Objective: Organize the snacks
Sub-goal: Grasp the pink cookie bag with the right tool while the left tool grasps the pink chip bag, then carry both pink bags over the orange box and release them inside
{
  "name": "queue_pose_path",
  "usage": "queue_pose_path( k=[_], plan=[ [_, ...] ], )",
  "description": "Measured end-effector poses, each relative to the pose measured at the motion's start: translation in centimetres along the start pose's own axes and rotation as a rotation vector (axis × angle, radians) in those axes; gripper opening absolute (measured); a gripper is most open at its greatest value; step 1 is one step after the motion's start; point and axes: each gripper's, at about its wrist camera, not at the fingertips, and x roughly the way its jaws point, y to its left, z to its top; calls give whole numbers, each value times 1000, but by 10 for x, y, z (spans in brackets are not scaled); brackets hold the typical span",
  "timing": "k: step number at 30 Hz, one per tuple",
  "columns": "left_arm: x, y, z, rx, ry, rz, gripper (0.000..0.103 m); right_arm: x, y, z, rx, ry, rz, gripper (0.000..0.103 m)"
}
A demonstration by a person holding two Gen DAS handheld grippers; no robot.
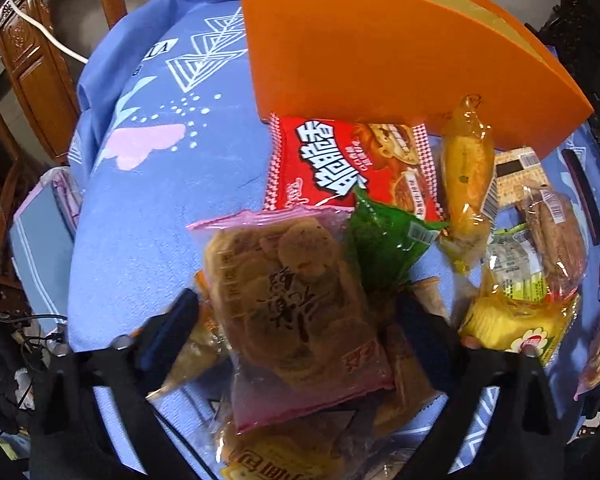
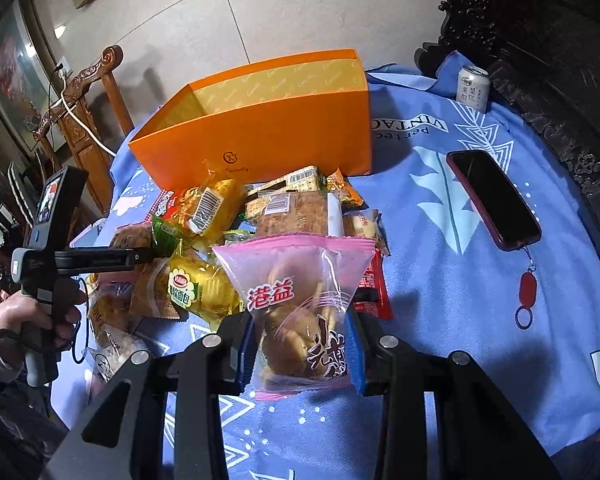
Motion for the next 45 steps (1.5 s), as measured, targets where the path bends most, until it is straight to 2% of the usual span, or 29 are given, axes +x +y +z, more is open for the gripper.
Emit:
queue_pose_path(
  k=[1, 5, 16, 28, 33, 39, 45],
  plan=[
    [1, 0, 1, 1, 5, -5, 64, 0, -1, 0, 4, 1, -1, 37],
    [0, 1, 0, 4, 0, -7, 55, 1, -2, 0, 12, -2, -3, 37],
    [-32, 15, -8, -46, -75, -41, 52, -11, 4, 10, 7, -45, 20, 37],
    [-110, 24, 6, -53, -239, -76, 52, -36, 24, 47, -41, -132, 65, 37],
    [-140, 17, 35, -36, -302, -88, 52, -42, 29, 84, -64, -185, 82, 37],
    [-163, -6, 91, 18, -387, -110, 52, -37, 37, 149, -107, -259, 82, 37],
    [-165, -33, 148, 68, -436, -109, 52, -12, 41, 212, -114, -289, 76, 37]
  ],
)
